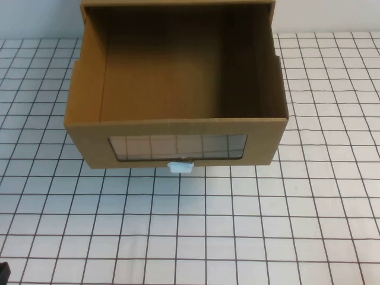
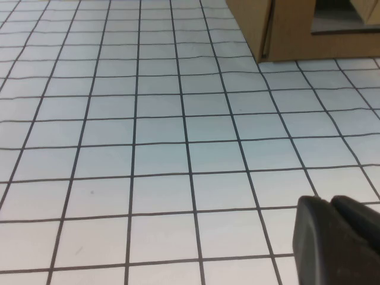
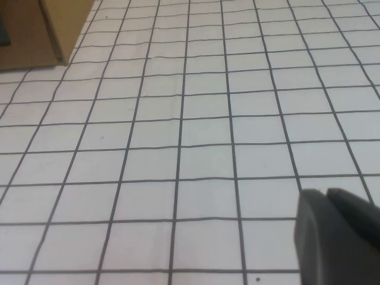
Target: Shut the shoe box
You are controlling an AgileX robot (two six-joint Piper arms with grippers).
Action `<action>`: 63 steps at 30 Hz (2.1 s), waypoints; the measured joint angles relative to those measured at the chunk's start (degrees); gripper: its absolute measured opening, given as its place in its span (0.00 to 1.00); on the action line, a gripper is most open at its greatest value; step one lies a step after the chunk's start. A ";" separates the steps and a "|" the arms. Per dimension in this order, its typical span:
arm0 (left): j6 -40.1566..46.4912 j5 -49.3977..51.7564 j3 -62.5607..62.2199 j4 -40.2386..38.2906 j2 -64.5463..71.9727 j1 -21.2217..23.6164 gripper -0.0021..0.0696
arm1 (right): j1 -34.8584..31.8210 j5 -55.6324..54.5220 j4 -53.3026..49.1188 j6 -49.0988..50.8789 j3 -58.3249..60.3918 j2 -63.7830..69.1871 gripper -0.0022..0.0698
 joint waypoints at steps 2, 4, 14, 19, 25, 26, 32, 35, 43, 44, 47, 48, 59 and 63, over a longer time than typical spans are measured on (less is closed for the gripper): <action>0.00 0.00 0.00 0.00 0.00 0.00 0.02 | 0.00 0.00 0.00 0.00 0.00 0.00 0.01; 0.00 0.00 0.00 0.00 0.00 0.00 0.02 | 0.00 0.00 0.00 0.00 0.00 0.00 0.01; 0.00 0.00 0.00 0.00 0.00 0.00 0.02 | 0.00 0.00 0.00 0.00 0.00 0.00 0.01; 0.00 0.00 0.00 0.00 0.00 0.00 0.02 | 0.00 0.00 0.00 0.00 0.00 0.00 0.01; 0.00 0.00 0.00 0.00 0.00 0.00 0.02 | 0.00 0.00 0.00 0.00 0.00 0.00 0.01; 0.00 0.00 0.00 0.00 0.00 0.00 0.02 | 0.00 0.00 0.00 0.00 0.00 0.00 0.01; 0.00 0.00 0.00 0.00 0.00 0.00 0.02 | 0.00 0.00 0.00 0.00 0.00 0.00 0.01; 0.00 0.00 0.00 0.00 0.00 0.00 0.02 | 0.00 0.00 0.00 0.00 0.00 0.00 0.01; 0.00 0.00 0.00 0.00 0.00 0.00 0.02 | 0.00 0.00 0.00 0.00 0.00 0.00 0.01; 0.00 0.00 0.00 0.00 0.00 0.00 0.02 | 0.00 0.00 0.00 0.00 0.00 0.00 0.01; 0.00 0.00 0.00 0.93 0.00 0.00 0.02 | 0.00 0.00 0.00 0.00 0.00 0.00 0.01; 0.11 0.00 0.00 1.36 0.00 0.00 0.02 | 0.00 0.00 0.00 0.00 0.00 0.00 0.01; 0.11 -4.34 0.00 1.56 0.00 0.00 0.02 | 0.00 -5.07 0.00 0.00 0.00 0.00 0.01; 0.11 -14.63 0.00 1.56 0.00 0.00 0.02 | 0.00 -15.84 0.10 0.00 0.00 0.00 0.01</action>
